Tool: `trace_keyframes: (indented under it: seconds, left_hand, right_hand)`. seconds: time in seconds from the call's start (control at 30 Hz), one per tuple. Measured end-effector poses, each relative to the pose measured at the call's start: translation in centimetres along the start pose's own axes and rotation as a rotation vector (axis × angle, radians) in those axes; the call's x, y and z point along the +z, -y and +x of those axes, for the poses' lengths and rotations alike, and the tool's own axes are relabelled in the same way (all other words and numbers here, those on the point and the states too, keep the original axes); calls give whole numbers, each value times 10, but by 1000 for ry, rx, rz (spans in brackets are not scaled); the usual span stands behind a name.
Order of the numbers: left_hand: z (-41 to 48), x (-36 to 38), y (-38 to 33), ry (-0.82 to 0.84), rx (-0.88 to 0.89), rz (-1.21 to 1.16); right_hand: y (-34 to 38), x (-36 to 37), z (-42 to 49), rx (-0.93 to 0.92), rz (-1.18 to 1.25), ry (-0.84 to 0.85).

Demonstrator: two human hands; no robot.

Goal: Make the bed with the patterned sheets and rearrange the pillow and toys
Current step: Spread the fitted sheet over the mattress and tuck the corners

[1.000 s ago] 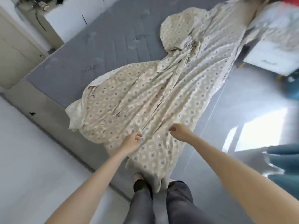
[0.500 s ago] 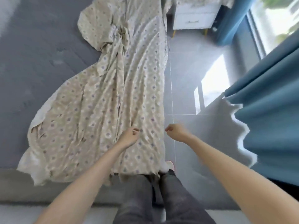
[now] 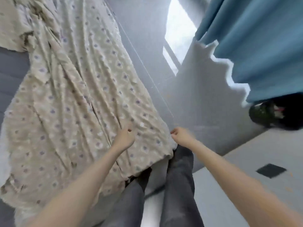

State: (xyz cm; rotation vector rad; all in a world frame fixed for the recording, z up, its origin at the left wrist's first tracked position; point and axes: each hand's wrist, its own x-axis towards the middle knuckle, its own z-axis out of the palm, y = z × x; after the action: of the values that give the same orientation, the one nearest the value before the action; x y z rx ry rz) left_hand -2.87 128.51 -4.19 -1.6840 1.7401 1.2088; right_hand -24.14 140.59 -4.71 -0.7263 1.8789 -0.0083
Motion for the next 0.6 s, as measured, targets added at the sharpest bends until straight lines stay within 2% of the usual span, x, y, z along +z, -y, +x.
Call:
trace_keyframes:
  seconds: [0.13, 0.27, 0.33, 0.5, 0.6]
  left_hand:
    - [22, 22, 24, 24, -73, -135]
    - [42, 50, 45, 5, -418, -464]
    - [47, 62, 55, 45, -514, -544]
    - [52, 91, 80, 104, -476, -472]
    - [58, 97, 93, 61, -405, -413]
  right_hand:
    - [-23, 48, 6, 130, 97, -68]
    - [-47, 91, 17, 210, 265, -100]
    - [-53, 106, 22, 239, 295, -118]
    - [-68, 142, 41, 248, 401, -107]
    - [-74, 152, 55, 274, 397, -179]
